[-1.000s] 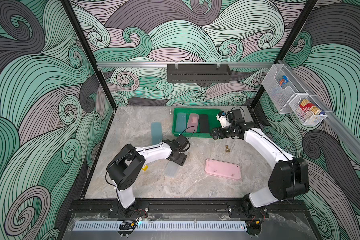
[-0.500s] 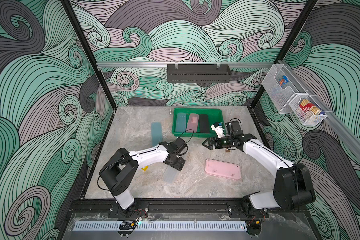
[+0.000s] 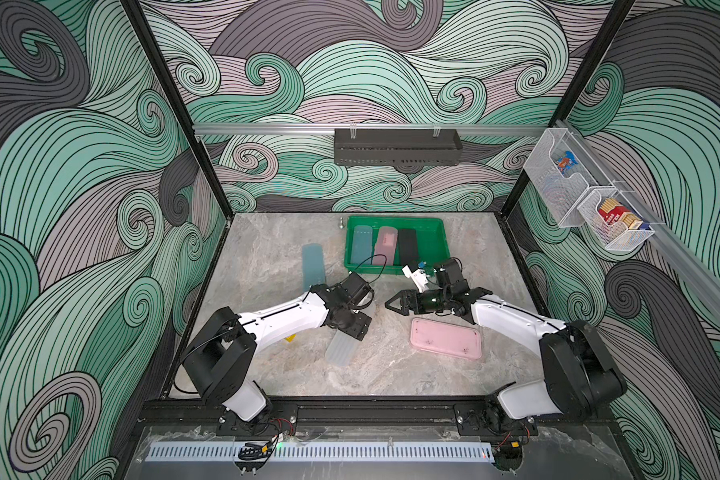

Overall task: Put the pencil case into the storage box
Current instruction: Place the pencil case at the storage box.

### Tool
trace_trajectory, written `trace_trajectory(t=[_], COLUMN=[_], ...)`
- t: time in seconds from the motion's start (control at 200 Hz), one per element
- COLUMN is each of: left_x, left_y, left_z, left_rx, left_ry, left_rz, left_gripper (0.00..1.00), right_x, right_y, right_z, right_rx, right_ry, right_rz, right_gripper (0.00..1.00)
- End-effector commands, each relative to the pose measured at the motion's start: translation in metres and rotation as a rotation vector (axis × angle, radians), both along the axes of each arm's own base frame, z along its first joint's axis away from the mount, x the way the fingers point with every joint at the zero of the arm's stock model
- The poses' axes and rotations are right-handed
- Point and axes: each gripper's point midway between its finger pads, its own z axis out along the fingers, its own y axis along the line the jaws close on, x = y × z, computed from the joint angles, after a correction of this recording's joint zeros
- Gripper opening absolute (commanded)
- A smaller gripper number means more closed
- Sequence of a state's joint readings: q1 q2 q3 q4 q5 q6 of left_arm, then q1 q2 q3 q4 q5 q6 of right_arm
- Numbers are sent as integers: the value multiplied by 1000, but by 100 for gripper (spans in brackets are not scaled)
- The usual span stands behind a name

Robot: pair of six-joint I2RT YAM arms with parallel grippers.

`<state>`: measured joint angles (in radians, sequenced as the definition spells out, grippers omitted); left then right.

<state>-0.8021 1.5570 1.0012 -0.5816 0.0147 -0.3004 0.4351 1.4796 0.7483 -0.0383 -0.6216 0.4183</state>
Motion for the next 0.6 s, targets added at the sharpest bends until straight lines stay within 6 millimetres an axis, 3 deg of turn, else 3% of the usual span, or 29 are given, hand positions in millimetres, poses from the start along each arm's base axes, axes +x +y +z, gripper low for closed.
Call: trace_trajectory(t=[0.0, 0.395, 0.595], left_x=[-4, -5, -7], left_y=[-5, -9, -9], left_z=[10, 20, 17], left_rx=[-43, -79, -82], left_ry=[-6, -23, -19], left_rz=[-7, -20, -19], left_gripper=[46, 47, 47], right_x=[3, 1, 0], right_y=[22, 57, 66], right_z=[0, -19, -20], right_rx=[67, 98, 122], right_ry=[9, 41, 49], right_rz=[4, 19, 31], right_gripper=[91, 89, 76])
